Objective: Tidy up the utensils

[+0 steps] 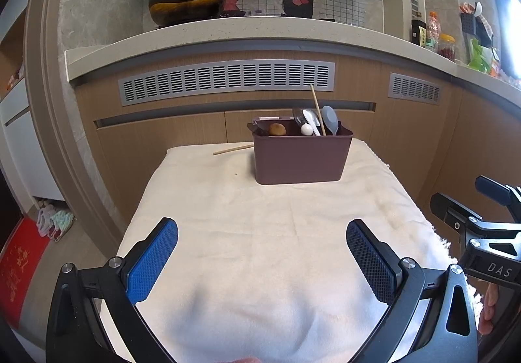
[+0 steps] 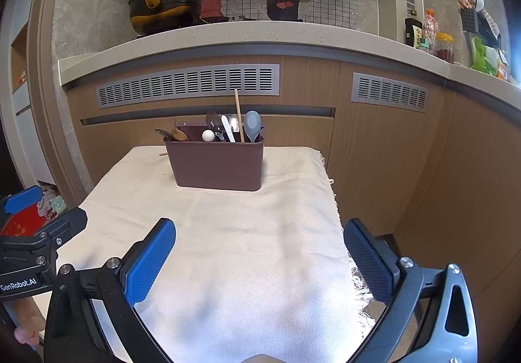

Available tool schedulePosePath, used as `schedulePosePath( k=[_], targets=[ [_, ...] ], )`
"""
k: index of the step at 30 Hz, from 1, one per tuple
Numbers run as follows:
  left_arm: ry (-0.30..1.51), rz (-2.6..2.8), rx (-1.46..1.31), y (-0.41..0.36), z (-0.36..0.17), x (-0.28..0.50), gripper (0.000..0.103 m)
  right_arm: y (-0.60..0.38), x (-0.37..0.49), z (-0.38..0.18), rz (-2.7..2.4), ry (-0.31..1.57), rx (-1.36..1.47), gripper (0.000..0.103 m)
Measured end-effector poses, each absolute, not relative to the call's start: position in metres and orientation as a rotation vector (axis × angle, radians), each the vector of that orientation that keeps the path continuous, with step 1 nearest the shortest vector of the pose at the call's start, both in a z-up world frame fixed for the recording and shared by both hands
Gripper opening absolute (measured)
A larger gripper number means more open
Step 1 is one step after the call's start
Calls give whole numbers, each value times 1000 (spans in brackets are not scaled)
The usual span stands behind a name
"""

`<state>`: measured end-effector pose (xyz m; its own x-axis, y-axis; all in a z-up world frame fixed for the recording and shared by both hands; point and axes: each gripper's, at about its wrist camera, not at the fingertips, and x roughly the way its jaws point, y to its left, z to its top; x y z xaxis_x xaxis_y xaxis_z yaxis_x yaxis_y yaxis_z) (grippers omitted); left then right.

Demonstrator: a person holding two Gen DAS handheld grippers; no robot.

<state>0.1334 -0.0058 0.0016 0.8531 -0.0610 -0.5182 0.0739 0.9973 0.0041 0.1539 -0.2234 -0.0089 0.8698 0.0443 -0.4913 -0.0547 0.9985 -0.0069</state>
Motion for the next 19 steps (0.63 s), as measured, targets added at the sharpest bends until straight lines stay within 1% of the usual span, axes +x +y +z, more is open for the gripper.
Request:
schedulePosePath(
  k=[19],
  targets=[
    [568, -72, 26, -8, -3, 136, 103, -224, 154, -8, 57, 512, -22, 103]
  ],
)
